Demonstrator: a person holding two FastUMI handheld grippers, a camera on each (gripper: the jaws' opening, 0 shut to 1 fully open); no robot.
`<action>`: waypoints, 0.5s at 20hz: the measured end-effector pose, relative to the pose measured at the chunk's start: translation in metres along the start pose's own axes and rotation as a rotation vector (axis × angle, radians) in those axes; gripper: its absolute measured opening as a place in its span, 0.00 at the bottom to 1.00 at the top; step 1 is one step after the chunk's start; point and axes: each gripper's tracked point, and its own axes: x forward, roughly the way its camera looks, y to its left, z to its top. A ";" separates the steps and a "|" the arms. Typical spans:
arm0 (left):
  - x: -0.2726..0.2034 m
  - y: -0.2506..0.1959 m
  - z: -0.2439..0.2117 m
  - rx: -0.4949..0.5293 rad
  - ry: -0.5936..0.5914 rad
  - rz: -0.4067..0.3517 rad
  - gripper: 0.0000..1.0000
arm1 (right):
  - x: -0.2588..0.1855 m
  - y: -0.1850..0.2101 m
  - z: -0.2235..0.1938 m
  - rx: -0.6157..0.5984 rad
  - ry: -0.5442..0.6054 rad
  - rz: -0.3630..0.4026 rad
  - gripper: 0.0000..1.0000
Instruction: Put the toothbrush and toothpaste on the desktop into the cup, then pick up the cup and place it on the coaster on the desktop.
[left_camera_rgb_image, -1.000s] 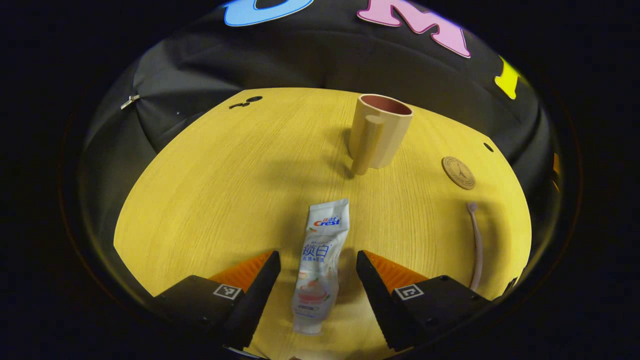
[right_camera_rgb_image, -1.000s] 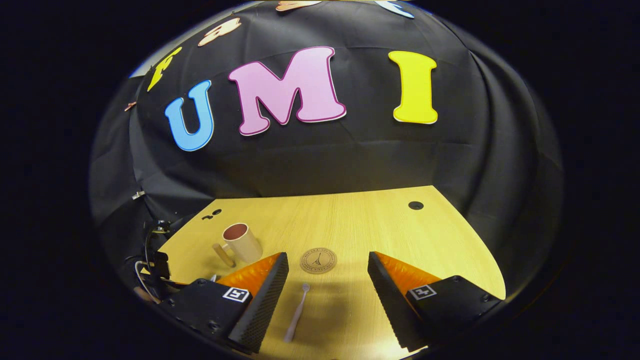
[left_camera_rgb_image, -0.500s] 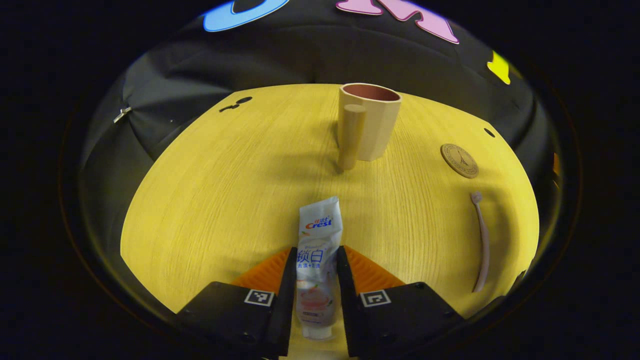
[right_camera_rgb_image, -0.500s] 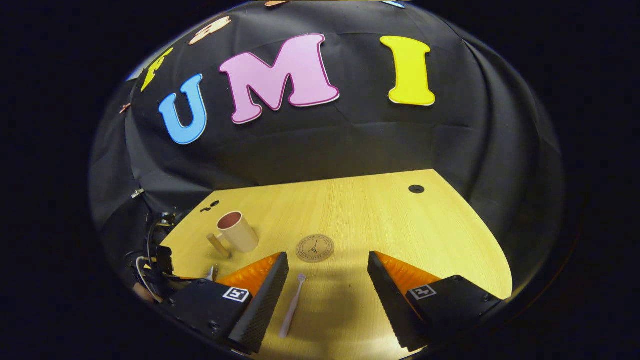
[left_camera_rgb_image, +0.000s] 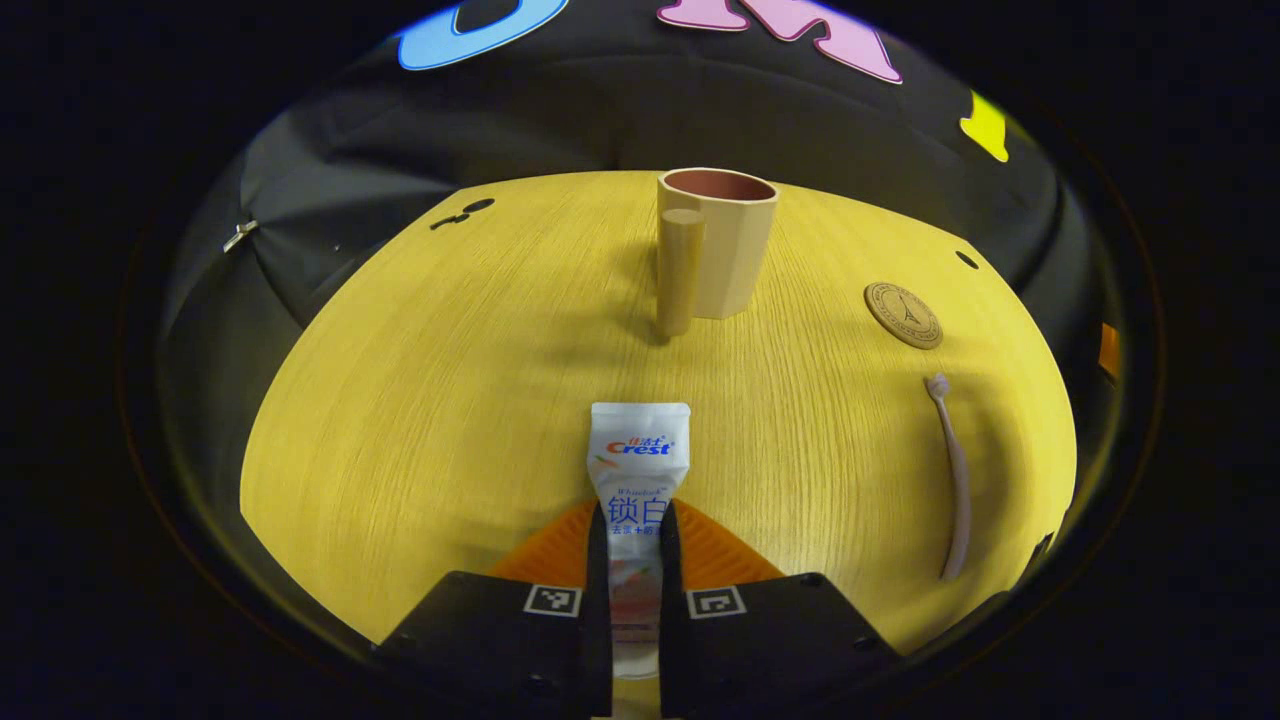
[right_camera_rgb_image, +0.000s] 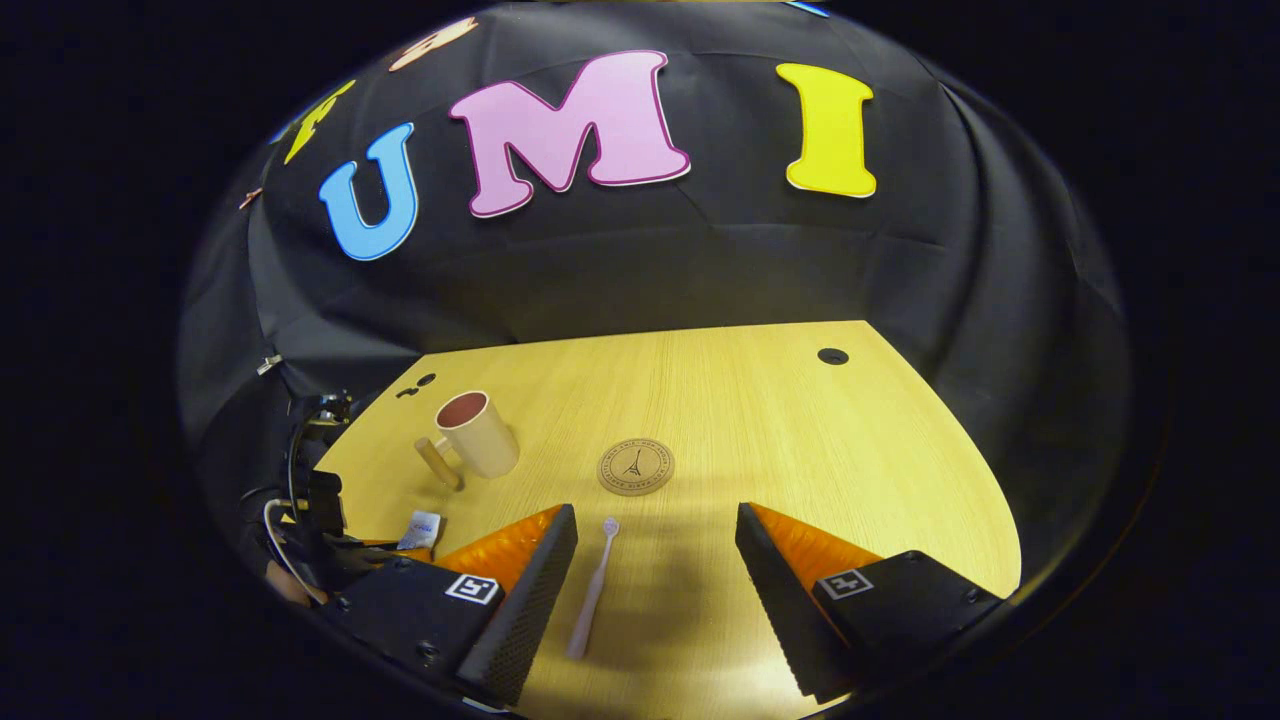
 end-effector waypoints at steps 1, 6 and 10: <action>0.000 0.000 0.000 0.005 0.002 -0.012 0.24 | 0.001 0.004 -0.003 0.001 0.008 0.001 0.98; -0.011 0.001 -0.004 -0.005 0.017 -0.071 0.21 | 0.016 0.021 -0.025 -0.003 0.087 -0.008 0.99; -0.021 0.002 -0.003 0.002 0.004 -0.110 0.20 | 0.034 0.025 -0.044 -0.001 0.167 -0.033 0.99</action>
